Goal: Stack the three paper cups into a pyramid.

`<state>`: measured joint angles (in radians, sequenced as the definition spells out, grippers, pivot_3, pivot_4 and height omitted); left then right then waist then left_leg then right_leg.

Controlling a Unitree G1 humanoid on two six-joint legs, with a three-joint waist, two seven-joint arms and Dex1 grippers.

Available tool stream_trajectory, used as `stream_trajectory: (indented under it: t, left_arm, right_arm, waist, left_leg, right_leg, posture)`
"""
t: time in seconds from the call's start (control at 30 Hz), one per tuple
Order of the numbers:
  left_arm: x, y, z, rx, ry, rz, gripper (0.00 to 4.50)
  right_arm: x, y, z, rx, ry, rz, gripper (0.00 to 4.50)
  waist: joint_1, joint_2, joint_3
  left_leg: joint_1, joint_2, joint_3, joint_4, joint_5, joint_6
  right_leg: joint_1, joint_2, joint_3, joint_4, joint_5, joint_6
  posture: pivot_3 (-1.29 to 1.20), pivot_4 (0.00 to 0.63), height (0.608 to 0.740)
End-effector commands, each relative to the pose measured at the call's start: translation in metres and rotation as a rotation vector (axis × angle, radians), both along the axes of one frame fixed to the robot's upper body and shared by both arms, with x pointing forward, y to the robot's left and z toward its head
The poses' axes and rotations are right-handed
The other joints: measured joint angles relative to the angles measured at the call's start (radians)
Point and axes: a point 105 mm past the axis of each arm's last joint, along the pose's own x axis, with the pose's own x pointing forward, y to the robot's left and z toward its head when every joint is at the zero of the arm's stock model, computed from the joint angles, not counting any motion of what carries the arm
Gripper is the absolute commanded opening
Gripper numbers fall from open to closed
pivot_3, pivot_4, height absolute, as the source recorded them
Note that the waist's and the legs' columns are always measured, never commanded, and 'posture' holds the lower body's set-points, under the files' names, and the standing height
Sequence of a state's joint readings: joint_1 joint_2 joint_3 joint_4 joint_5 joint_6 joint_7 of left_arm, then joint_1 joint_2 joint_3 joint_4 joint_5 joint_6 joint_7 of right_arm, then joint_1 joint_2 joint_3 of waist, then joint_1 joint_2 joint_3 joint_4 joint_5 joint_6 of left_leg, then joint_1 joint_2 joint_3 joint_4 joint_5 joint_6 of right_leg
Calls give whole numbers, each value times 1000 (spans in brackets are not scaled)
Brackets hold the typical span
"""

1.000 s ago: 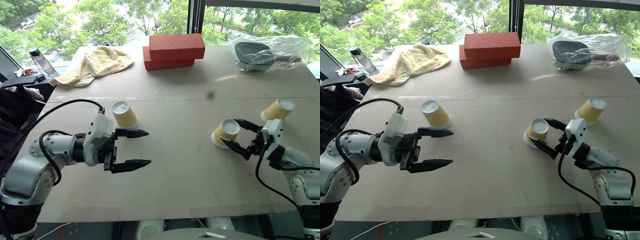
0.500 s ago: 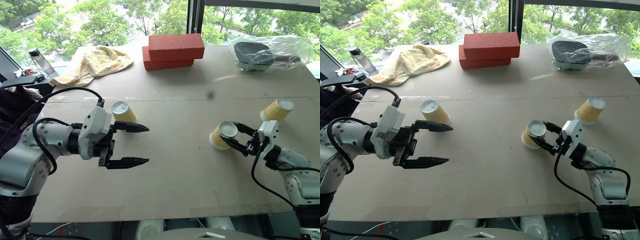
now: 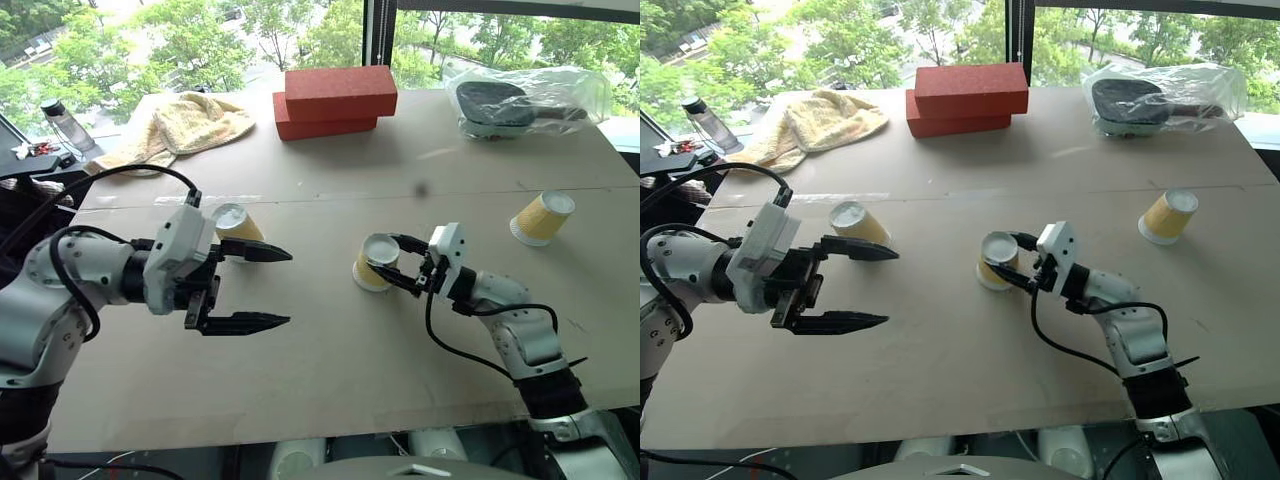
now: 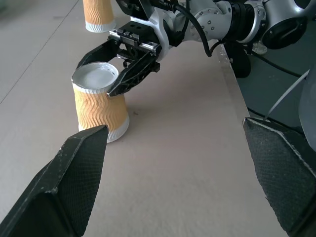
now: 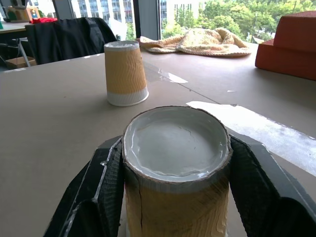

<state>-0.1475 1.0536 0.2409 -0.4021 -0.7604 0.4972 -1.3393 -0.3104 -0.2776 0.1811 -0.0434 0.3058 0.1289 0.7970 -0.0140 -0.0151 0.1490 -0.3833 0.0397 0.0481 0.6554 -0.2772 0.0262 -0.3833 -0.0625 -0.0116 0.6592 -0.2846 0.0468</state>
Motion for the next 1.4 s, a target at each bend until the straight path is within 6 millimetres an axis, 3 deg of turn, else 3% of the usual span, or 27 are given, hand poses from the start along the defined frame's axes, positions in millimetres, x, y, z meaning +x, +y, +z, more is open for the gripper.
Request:
stream_trajectory:
  t: [0.03,0.17,0.2,0.27,0.3,0.57,0.67,0.73,0.83,1.0,1.4]
  left_arm:
    - [6,14,4,32,-27,104,4500]
    - [9,22,-3,44,-16,162,4500]
    - [9,22,-4,45,-15,163,4500]
    - [8,21,-5,31,-13,167,4500]
    - [8,21,-4,24,-12,166,4500]
    - [13,12,5,-54,-29,158,4500]
    - [24,-1,14,-84,-60,172,4500]
    - [40,-16,23,-138,-91,230,4500]
    - [53,-38,24,-146,-97,270,4500]
    - [58,-65,18,-128,-70,273,4500]
    - [63,-84,13,-137,-49,301,4500]
  right_arm:
    - [12,6,15,-1,-80,-26,2218]
    - [20,11,19,-5,-97,-30,2218]
    - [19,12,19,-4,-95,-18,3297]
    - [16,12,18,-4,-82,4,4215]
    - [15,11,18,-5,-78,10,4427]
    - [4,-21,32,31,-83,-38,4427]
    - [0,-49,32,6,-102,-128,4427]
    - [1,-81,28,-22,-116,-257,4427]
    - [2,-125,30,-40,-160,-453,4427]
    - [4,-174,37,-73,-230,-703,4427]
    - [32,-245,41,-42,-217,-1046,4427]
  waist:
    - [0,0,0]
    - [2,-2,1]
    - [1,-2,1]
    - [1,-2,1]
    - [1,-2,1]
    - [4,-2,1]
    - [8,-3,1]
    - [7,-3,1]
    - [26,-3,1]
    - [3,-3,1]
    - [2,-2,1]
  left_leg:
    - [-1,0,0,0,0,-1]
    - [-2,0,0,0,2,-4]
    - [-2,0,0,0,2,-4]
    - [-2,1,0,0,2,-4]
    - [-2,1,0,0,2,-3]
    - [-2,1,0,0,1,-1]
    - [-2,1,-1,0,1,-1]
    - [-2,0,0,0,1,-1]
    - [-4,-1,-3,3,1,-1]
    - [-4,-1,-1,6,2,-3]
    - [-4,0,-1,6,3,-5]
  right_leg:
    - [-1,0,0,0,0,0]
    - [-3,0,0,0,0,0]
    - [-3,0,0,1,0,0]
    - [-3,0,1,1,0,0]
    - [-3,0,1,1,0,0]
    - [-3,-1,1,2,0,0]
    - [-2,-1,0,1,0,0]
    - [-2,-1,1,1,0,0]
    - [-2,-1,1,2,0,1]
    - [-2,1,5,3,0,1]
    - [-2,3,8,3,0,1]
  posture:
    - [0,150,740]
    - [0,150,740]
    - [0,150,740]
    - [0,150,740]
    - [0,150,740]
    - [0,150,740]
    - [0,150,740]
    - [0,150,740]
    - [0,150,740]
    - [0,150,740]
    - [0,150,740]
